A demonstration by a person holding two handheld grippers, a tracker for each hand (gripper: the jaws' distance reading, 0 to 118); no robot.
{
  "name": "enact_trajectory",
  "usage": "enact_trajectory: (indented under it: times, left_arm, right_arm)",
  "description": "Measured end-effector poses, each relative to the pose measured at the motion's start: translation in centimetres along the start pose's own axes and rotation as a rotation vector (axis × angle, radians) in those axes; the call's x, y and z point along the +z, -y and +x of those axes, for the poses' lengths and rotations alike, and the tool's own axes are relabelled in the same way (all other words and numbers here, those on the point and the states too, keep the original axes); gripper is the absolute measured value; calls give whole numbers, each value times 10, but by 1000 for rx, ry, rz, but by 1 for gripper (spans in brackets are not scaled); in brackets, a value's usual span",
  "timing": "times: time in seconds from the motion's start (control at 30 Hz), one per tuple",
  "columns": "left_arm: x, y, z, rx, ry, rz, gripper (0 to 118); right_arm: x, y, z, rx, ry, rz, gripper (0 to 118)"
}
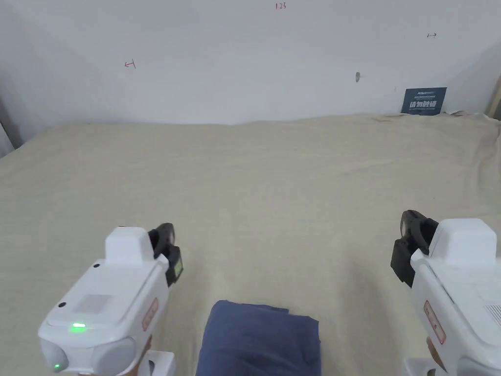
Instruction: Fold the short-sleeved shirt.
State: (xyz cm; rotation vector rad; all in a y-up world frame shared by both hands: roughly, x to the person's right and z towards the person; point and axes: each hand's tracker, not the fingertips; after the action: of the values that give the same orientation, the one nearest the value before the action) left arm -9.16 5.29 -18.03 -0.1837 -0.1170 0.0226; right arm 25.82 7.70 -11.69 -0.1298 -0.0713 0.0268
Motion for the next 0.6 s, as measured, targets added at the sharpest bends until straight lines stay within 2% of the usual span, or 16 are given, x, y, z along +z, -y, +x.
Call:
enact_trajectory:
  times: [0.37, 0.6]
  left_arm:
    - [28, 6, -72, 31, -132, -17, 0]
    - [37, 10, -88, 42, -168, -19, 0]
  right_arm:
    - [-24, 44, -58, -60, -74, -124, 0]
    - [-37, 96, -89, -38, -105, -234, 0]
